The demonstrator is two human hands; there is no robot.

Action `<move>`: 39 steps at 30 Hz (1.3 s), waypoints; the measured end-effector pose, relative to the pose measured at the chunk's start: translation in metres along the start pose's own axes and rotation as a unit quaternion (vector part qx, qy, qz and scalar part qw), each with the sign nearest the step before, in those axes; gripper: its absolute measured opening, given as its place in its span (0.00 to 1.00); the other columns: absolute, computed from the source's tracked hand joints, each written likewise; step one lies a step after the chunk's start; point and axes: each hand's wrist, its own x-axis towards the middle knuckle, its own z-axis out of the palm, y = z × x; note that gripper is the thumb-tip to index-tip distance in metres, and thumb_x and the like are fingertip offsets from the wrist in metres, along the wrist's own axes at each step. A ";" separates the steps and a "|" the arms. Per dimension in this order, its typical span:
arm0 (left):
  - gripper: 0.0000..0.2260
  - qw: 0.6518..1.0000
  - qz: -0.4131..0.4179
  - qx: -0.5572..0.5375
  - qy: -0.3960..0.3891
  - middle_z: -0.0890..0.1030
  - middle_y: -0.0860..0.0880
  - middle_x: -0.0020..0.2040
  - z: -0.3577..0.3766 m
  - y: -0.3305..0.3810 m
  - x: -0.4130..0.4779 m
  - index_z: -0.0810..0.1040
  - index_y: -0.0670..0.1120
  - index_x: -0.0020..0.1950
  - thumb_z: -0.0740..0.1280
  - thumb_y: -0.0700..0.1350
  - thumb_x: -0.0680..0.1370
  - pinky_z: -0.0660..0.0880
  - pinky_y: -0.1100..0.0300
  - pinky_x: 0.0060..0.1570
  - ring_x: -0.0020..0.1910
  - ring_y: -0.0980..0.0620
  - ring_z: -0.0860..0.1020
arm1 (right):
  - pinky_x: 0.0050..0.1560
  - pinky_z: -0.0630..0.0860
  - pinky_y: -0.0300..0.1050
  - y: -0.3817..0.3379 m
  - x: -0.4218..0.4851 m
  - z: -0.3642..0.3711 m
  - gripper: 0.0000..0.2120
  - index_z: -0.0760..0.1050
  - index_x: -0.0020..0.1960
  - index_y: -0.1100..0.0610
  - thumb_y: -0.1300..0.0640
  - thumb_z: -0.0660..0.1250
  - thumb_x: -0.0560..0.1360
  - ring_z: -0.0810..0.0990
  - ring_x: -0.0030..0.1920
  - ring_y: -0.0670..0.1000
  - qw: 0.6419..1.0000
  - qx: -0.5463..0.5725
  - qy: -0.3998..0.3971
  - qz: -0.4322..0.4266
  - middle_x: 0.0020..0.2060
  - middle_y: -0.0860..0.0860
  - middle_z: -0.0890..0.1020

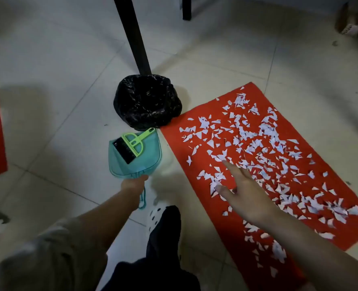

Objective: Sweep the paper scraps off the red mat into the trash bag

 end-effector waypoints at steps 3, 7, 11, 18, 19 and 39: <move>0.13 0.998 -0.013 -0.053 -0.045 0.77 0.41 0.41 0.006 0.001 0.008 0.75 0.37 0.52 0.73 0.42 0.73 0.76 0.52 0.42 0.38 0.45 0.78 | 0.63 0.75 0.53 0.006 0.006 0.007 0.34 0.47 0.77 0.39 0.42 0.62 0.78 0.79 0.60 0.54 1.000 0.002 -0.001 0.007 0.75 0.50 0.61; 0.05 0.994 -0.034 -0.080 -0.062 0.78 0.41 0.38 0.005 -0.001 0.019 0.75 0.37 0.40 0.70 0.36 0.74 0.78 0.55 0.36 0.34 0.48 0.78 | 0.64 0.74 0.53 0.014 0.005 0.015 0.34 0.48 0.78 0.41 0.43 0.63 0.78 0.79 0.60 0.53 1.000 0.002 -0.018 -0.003 0.75 0.49 0.62; 0.06 0.997 -0.025 -0.061 -0.032 0.74 0.44 0.34 -0.001 -0.013 0.018 0.72 0.40 0.38 0.66 0.37 0.75 0.72 0.59 0.30 0.30 0.50 0.72 | 0.66 0.73 0.51 0.015 -0.002 0.014 0.33 0.50 0.78 0.42 0.45 0.63 0.79 0.77 0.63 0.52 1.000 0.006 -0.013 -0.025 0.74 0.48 0.66; 0.05 0.993 0.110 0.024 -0.019 0.72 0.45 0.31 -0.028 -0.060 -0.028 0.76 0.40 0.41 0.66 0.41 0.75 0.65 0.61 0.26 0.26 0.50 0.67 | 0.64 0.73 0.50 -0.003 -0.027 -0.005 0.32 0.51 0.78 0.44 0.47 0.63 0.79 0.77 0.61 0.54 0.998 -0.014 0.005 -0.061 0.72 0.51 0.69; 0.05 0.989 0.139 0.049 -0.020 0.72 0.45 0.31 -0.034 -0.064 -0.036 0.76 0.41 0.41 0.67 0.42 0.74 0.65 0.61 0.27 0.26 0.50 0.67 | 0.64 0.73 0.51 -0.007 -0.030 -0.010 0.32 0.51 0.78 0.44 0.47 0.63 0.79 0.77 0.62 0.54 0.997 -0.025 0.006 -0.067 0.73 0.52 0.68; 0.05 0.716 0.524 0.420 -0.191 0.80 0.54 0.34 0.038 0.016 -0.196 0.77 0.53 0.37 0.72 0.51 0.68 0.76 0.54 0.41 0.36 0.53 0.78 | 0.69 0.62 0.53 0.049 -0.097 -0.090 0.27 0.67 0.70 0.57 0.48 0.67 0.75 0.67 0.69 0.57 0.934 -0.297 0.179 0.079 0.66 0.56 0.73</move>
